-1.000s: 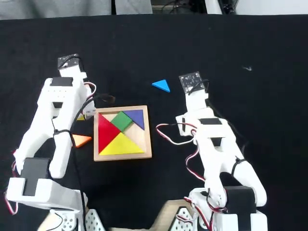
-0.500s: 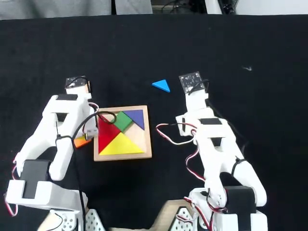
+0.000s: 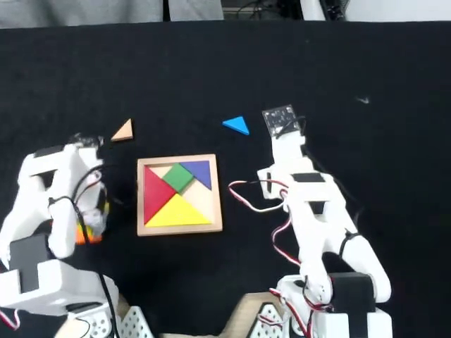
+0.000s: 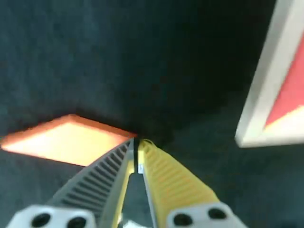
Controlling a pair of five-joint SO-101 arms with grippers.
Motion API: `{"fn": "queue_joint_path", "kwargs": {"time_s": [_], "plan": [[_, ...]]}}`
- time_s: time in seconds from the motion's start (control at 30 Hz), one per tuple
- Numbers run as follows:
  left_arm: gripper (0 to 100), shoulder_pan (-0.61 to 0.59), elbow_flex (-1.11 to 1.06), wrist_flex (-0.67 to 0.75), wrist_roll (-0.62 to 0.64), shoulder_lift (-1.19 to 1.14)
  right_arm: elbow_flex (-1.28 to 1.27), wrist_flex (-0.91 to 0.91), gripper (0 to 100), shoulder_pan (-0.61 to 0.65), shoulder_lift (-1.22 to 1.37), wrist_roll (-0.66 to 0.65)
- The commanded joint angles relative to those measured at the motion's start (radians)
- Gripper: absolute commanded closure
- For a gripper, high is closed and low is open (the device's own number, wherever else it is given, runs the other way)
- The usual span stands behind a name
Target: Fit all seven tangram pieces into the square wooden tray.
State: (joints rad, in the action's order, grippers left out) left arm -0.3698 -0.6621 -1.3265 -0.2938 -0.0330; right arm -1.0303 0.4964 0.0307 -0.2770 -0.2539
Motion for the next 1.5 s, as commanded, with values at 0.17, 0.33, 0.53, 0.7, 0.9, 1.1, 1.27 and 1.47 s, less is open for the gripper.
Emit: {"fn": "queue_joint_path", "kwargs": {"time_s": [0.17, 0.33, 0.53, 0.7, 0.9, 1.1, 1.27, 1.47], "plan": [[97, -0.209, 0.231, -0.307, -0.216, 0.023, 0.056, 0.002, 98.7, -0.006, 0.001, -0.012], [97, -0.387, 0.274, -0.353, -0.212, 0.224, 0.058, 0.002, 98.7, -0.006, 0.001, -0.012], [84, -0.429, -0.076, -0.175, 0.020, 0.577, 0.058, 0.002, 98.7, -0.005, 0.001, -0.012], [75, -0.332, -0.291, -0.005, 0.250, 0.713, 0.053, 0.003, 98.7, -0.005, 0.001, -0.012], [73, -0.326, -0.257, 0.006, 0.284, 0.641, 0.053, 0.005, 98.7, -0.005, 0.001, -0.012], [74, -0.355, -0.255, 0.218, 0.262, 0.442, 0.051, 0.005, 98.7, -0.005, 0.001, -0.012], [74, -0.352, -0.246, 0.265, 0.245, 0.339, 0.051, 0.002, 98.7, -0.005, 0.001, -0.012], [74, -0.326, -0.262, 0.356, 0.230, 0.252, 0.051, 0.002, 98.7, -0.005, 0.001, -0.012]]}}
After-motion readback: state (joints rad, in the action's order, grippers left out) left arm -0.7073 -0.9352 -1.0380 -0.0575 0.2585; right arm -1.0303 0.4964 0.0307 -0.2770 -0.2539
